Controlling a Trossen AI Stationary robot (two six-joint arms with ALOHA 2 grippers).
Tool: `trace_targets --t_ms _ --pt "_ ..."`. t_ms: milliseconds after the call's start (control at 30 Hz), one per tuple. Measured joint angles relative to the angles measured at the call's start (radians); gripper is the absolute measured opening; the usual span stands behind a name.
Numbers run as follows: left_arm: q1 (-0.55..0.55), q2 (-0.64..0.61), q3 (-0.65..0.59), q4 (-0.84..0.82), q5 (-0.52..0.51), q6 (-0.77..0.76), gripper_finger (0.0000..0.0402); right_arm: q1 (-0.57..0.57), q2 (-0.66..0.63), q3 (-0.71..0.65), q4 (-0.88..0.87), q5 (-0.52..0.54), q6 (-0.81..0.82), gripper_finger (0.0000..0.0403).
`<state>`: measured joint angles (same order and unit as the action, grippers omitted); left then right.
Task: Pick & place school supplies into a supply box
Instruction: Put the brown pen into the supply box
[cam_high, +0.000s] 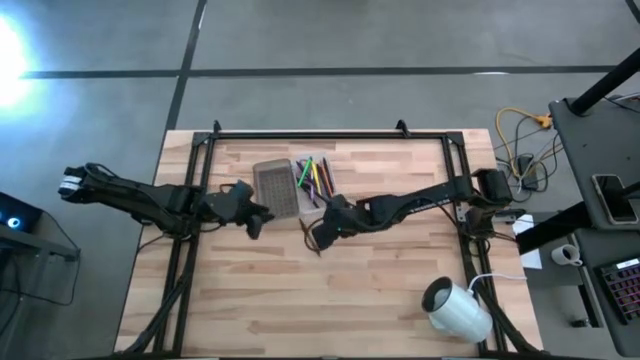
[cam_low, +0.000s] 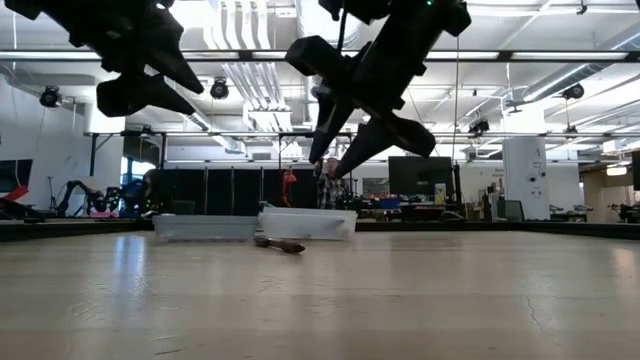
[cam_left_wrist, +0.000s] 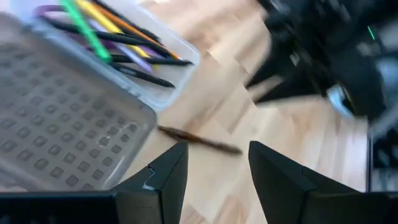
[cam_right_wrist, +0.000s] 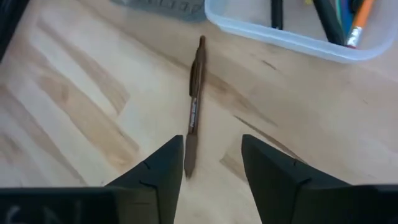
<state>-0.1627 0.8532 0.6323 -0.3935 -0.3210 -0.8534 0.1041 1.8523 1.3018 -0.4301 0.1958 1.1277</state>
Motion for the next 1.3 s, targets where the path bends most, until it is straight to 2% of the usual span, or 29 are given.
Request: trace_targets --t_ms 133,300,500,667,767,967,1067,1167,1300 --pt "-0.046 0.015 0.000 0.001 0.029 0.140 0.0154 0.014 0.000 0.000 0.000 0.028 0.025 0.0151" --pt "-0.074 0.110 0.000 0.048 0.038 0.394 0.0149 0.019 -0.032 0.000 -0.005 0.043 -0.014 0.0160" --pt "-0.067 0.297 0.016 0.159 0.078 0.818 0.0147 0.029 -0.129 0.000 -0.146 0.050 -0.089 0.0169" --pt "-0.018 0.495 0.073 0.210 0.080 1.050 0.0147 0.027 -0.233 0.000 -0.355 0.098 -0.082 0.0174" --pt "0.005 0.623 0.149 0.211 0.084 1.181 0.0147 0.030 -0.284 0.000 -0.438 0.110 -0.081 0.0173" --pt "0.050 0.855 0.370 0.109 0.228 1.306 0.0147 0.029 -0.347 -0.002 -0.482 0.122 -0.121 0.0173" --pt "0.064 0.942 0.483 -0.021 0.241 1.355 0.0147 0.035 -0.359 -0.003 -0.490 0.122 -0.145 0.0169" --pt "0.075 0.985 0.564 -0.132 0.274 1.395 0.0147 0.036 -0.361 -0.003 -0.521 0.122 -0.164 0.0169" --pt "0.092 1.005 0.594 -0.149 0.293 1.422 0.0147 0.036 -0.361 -0.017 -0.572 0.137 -0.168 0.0168"
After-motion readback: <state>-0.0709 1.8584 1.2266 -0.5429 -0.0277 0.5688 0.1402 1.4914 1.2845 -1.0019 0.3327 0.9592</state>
